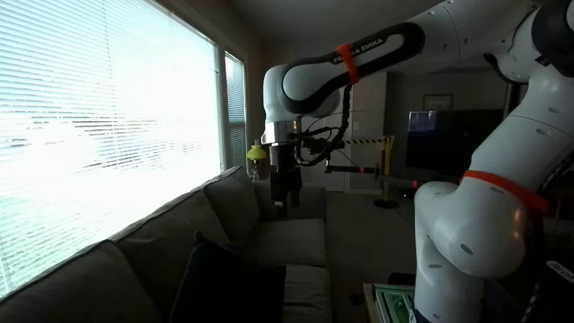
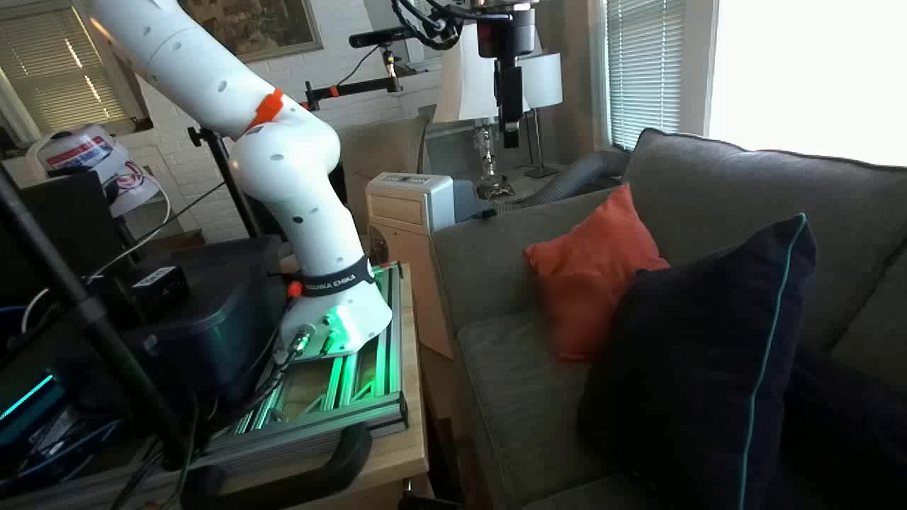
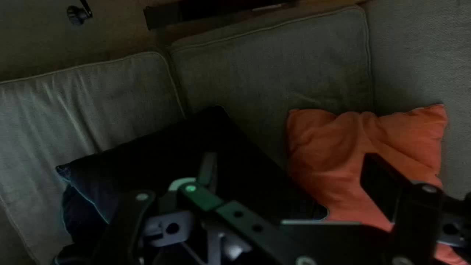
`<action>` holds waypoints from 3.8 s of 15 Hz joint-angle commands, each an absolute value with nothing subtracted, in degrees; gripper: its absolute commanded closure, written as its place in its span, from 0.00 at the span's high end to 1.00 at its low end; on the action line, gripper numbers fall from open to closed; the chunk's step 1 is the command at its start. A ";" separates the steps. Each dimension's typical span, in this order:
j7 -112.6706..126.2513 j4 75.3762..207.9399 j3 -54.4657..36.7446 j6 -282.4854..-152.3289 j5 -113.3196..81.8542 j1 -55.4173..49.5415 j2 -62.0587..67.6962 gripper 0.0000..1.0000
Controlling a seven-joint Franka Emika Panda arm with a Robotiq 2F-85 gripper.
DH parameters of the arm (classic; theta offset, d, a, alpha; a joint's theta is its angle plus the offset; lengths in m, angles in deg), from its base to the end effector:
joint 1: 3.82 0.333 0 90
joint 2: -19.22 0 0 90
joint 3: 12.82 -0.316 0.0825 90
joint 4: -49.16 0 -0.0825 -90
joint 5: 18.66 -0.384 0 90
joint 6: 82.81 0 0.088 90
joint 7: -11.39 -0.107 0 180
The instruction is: Put the orange pillow on the backrest of the sofa.
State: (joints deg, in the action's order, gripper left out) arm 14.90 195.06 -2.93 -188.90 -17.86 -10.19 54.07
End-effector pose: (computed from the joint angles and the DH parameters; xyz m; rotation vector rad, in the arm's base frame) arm 0.3397 -0.1021 0.4611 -3.0280 0.2777 0.1200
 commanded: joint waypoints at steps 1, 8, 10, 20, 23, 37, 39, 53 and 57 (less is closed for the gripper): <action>15.20 194.97 -3.46 -188.80 -18.16 -10.80 53.98 1.00; 14.06 195.65 -4.11 -191.22 -19.93 -9.71 50.38 1.00; 15.56 197.35 -4.75 -197.30 -21.79 -7.99 47.90 1.00; 43.81 200.04 -5.35 -225.73 -43.63 9.31 33.87 1.00; 56.21 199.31 -5.66 -226.33 -52.87 13.43 31.06 1.00; 48.21 197.06 -16.66 -234.66 -49.69 9.13 20.39 1.00; 40.22 197.06 -16.53 -241.09 -46.01 10.24 17.81 1.00; -0.61 191.54 -7.01 -255.52 -15.30 18.47 2.70 1.00; -3.18 188.53 -8.25 -253.29 -14.90 18.64 0.55 1.00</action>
